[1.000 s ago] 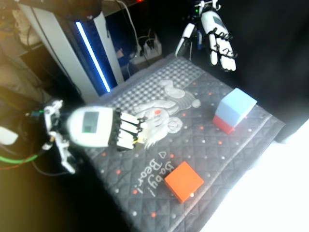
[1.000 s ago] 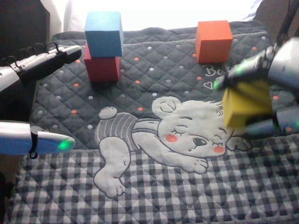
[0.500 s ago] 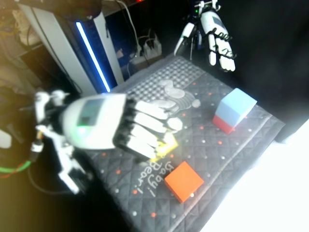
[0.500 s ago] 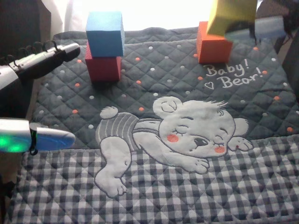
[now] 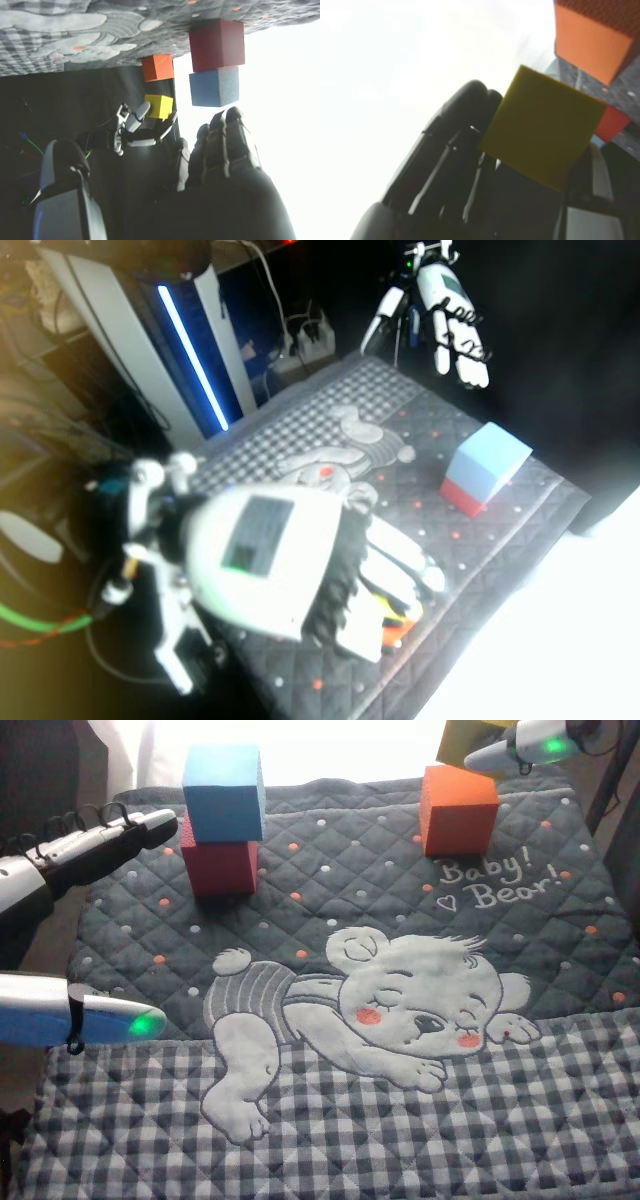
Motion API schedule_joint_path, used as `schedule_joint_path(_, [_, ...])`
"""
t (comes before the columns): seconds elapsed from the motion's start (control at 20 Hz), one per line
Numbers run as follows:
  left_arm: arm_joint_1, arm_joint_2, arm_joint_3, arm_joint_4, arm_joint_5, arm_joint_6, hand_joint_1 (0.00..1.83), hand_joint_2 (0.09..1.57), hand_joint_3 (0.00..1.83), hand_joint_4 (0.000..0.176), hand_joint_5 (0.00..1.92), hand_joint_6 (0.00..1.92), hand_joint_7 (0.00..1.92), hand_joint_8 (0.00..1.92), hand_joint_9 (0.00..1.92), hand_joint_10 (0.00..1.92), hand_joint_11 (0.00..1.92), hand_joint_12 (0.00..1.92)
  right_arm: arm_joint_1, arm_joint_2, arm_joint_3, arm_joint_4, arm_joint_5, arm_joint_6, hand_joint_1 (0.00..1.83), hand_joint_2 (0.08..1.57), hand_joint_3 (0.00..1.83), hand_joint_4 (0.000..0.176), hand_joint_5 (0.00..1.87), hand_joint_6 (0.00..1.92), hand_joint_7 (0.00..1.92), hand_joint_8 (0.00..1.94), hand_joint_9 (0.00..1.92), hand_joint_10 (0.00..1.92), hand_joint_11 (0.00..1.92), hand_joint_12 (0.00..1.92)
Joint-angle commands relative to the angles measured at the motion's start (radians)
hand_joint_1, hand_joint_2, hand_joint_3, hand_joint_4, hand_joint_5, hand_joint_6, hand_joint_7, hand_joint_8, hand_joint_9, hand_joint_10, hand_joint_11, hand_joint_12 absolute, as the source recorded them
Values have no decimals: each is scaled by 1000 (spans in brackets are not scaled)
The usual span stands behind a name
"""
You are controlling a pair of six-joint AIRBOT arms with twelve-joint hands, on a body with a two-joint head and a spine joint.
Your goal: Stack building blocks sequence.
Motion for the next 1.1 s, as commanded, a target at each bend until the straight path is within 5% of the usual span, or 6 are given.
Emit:
schedule_joint_path(0.0, [-17,-4,8,-6,-125,-9,753,869,0,142,33,4,0,0,0,0,0,0,15,5,8,23,107,-1,1250,1073,0,0,1095,680,1088,926,1472,171,1180,868])
schedule_joint_path(0.25, [-30,-4,10,5,-133,-10,786,873,1,146,26,0,0,0,0,0,0,0,12,-29,41,39,81,-1,1254,1053,0,20,1155,671,1111,799,1465,60,1172,808])
schedule_joint_path(0.3, [-31,-5,11,5,-133,-10,762,865,0,137,30,2,0,0,0,0,0,0,9,-36,47,48,80,-1,1375,993,2,0,1325,314,1216,475,1353,499,1260,731])
schedule_joint_path(0.45, [-36,-7,12,6,-133,-10,746,867,0,138,26,0,0,0,0,0,0,0,-6,-49,52,60,80,-1,1387,1069,1,0,1052,816,979,811,1107,984,1356,572])
schedule_joint_path(0.7, [-36,-8,13,6,-135,-11,728,860,0,138,37,8,0,0,0,0,0,0,-30,-58,55,63,80,-1,1381,1087,0,0,992,962,960,840,1069,1003,1178,830])
schedule_joint_path(1.05, [-36,-8,15,6,-137,-14,739,873,1,134,54,5,0,0,0,0,1,0,-42,-68,59,67,78,-1,1390,1035,0,0,1126,583,1115,679,1180,936,1126,901])
